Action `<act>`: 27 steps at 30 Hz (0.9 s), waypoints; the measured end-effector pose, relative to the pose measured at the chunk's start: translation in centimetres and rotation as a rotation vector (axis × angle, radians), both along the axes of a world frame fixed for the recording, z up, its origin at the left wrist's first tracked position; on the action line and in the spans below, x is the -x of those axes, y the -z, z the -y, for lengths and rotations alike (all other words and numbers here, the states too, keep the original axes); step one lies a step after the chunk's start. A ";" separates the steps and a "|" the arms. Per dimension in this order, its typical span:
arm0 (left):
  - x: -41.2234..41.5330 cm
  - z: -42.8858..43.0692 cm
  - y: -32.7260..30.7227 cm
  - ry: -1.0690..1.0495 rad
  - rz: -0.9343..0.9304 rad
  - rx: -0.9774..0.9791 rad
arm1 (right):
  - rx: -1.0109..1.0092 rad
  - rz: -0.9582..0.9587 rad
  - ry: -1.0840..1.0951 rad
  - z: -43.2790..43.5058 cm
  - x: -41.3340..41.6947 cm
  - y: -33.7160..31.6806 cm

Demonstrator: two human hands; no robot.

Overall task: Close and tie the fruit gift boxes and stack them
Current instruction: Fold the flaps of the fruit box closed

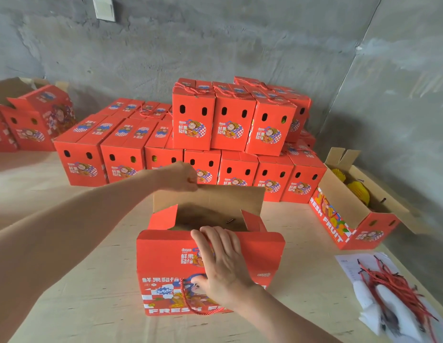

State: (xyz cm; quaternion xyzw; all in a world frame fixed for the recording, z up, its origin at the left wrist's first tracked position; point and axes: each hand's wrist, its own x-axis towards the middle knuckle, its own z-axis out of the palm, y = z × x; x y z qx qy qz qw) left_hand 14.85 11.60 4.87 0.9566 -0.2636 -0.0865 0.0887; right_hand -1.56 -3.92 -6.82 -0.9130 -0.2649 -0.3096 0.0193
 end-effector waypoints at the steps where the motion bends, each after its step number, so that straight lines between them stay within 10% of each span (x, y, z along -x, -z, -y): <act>1: -0.3 -0.9 -0.1 -0.019 0.059 -0.048 | 0.002 -0.003 0.000 0.0 -0.1 -0.1; 5: -0.8 -4.2 1.5 -0.168 0.084 -0.117 | -0.042 -0.068 -0.001 -0.3 0.0 -0.6; 10: 0.4 -5.8 2.8 -0.324 -0.178 0.398 | -0.199 -0.113 0.015 -1.5 -0.5 -1.6; 19: 3.4 -12.5 6.2 -0.589 -0.339 0.613 | -0.049 -0.401 -0.101 2.5 -5.3 -4.1; 27: 10.0 -16.9 8.4 -0.439 -0.897 0.524 | -0.779 -1.083 0.149 0.4 -5.0 -5.4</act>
